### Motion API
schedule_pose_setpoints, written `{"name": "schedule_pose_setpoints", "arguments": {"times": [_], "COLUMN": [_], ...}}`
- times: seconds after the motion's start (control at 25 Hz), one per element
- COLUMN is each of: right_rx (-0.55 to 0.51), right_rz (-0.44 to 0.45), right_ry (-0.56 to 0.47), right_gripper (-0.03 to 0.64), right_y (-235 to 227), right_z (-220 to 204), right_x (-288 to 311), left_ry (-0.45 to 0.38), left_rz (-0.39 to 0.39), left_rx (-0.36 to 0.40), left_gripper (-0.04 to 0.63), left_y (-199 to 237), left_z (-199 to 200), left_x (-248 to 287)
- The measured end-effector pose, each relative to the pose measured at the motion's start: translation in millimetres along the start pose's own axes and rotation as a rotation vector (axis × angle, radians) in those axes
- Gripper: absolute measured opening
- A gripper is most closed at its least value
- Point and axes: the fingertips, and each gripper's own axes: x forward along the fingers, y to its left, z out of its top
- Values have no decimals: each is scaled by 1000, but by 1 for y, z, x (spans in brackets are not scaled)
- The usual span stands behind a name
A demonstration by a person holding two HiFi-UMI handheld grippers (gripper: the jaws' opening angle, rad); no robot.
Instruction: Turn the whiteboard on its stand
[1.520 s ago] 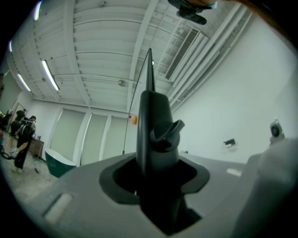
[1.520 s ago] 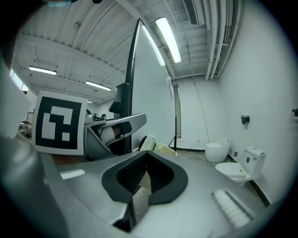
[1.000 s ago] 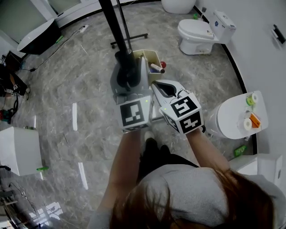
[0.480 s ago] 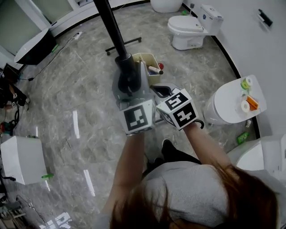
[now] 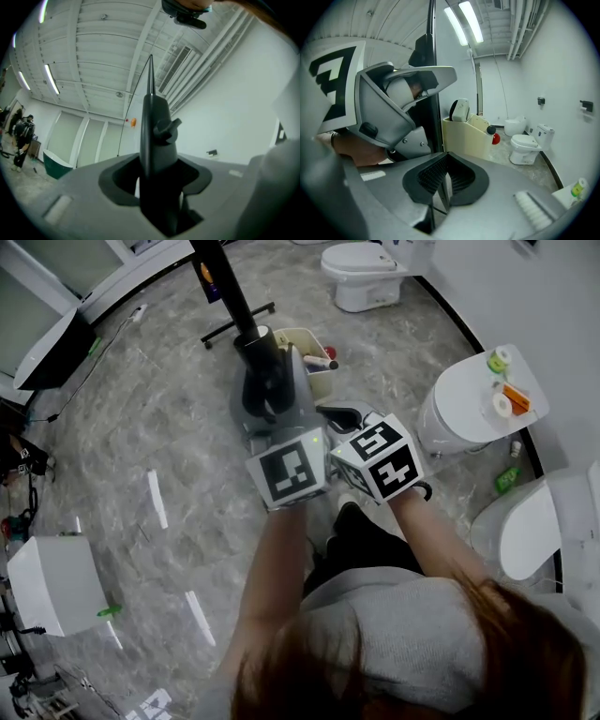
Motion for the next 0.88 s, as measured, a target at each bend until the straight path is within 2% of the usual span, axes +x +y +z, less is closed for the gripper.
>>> {"name": "schedule_pose_setpoints", "arguments": {"times": [0.24,0.4,0.64,0.88], "right_rx": [-7,-8,-6,-20], "right_rz": [-28,-5,34,53], "right_ry": [-33,-31,-38,-29], "right_gripper": [3,3,3,3], "right_y": [12,25,34,38], "right_z": [-19,-32,-39,-61], "right_x": [-31,-47,-77,-104], "left_ry": [-16,-14,5,-27], "left_rz": [-40,-56,-68,-69], "left_rx": [-9,-40,-6,-8], "left_gripper": [206,213,215,219], "left_y": [-26,-38,-50,-57], "left_z": [10,18,29,42], "left_x": [-30,-53,-88,-117]}}
